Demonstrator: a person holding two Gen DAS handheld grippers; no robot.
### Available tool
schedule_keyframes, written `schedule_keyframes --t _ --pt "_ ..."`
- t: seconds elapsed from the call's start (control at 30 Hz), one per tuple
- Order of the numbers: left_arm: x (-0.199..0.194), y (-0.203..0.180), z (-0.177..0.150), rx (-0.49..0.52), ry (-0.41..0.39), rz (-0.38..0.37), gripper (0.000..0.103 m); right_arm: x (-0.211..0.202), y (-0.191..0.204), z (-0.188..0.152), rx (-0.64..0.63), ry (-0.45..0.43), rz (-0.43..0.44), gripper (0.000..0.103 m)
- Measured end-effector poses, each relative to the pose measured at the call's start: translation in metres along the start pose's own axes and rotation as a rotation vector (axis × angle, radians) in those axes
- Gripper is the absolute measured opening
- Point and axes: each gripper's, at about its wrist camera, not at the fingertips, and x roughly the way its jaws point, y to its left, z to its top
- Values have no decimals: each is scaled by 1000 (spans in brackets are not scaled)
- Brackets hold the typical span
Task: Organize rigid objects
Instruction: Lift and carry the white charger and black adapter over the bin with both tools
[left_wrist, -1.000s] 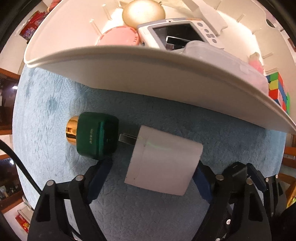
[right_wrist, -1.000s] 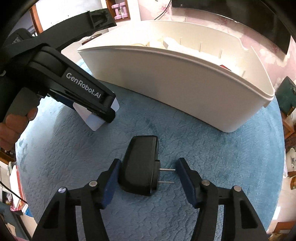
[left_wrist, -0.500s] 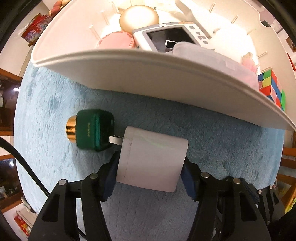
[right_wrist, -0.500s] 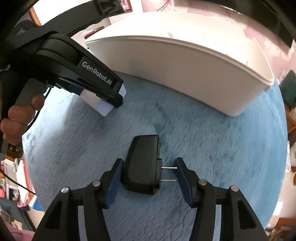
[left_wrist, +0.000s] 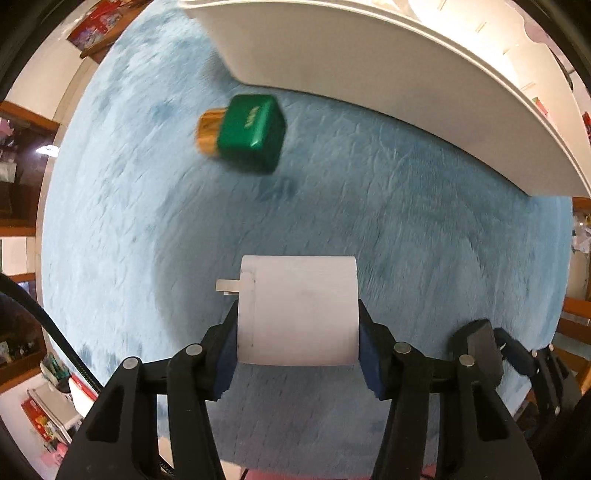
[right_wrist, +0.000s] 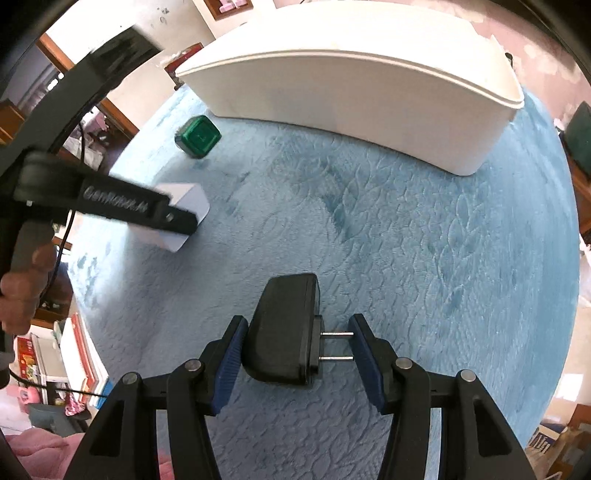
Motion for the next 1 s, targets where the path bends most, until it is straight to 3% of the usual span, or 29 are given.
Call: schedule_keyframes --t 0.27,0.57,1.0 --pt "-28 17 -30 -2 7 -5 59 -32 3 4 -31 -56 -9 56" --pt "-79 27 -48 109 -26 -25 59 -49 31 28 -65 -134 -15 56" --pt "-154 7 10 328 -170 -25 59 -89 62 87 -54 -291 -30 56"
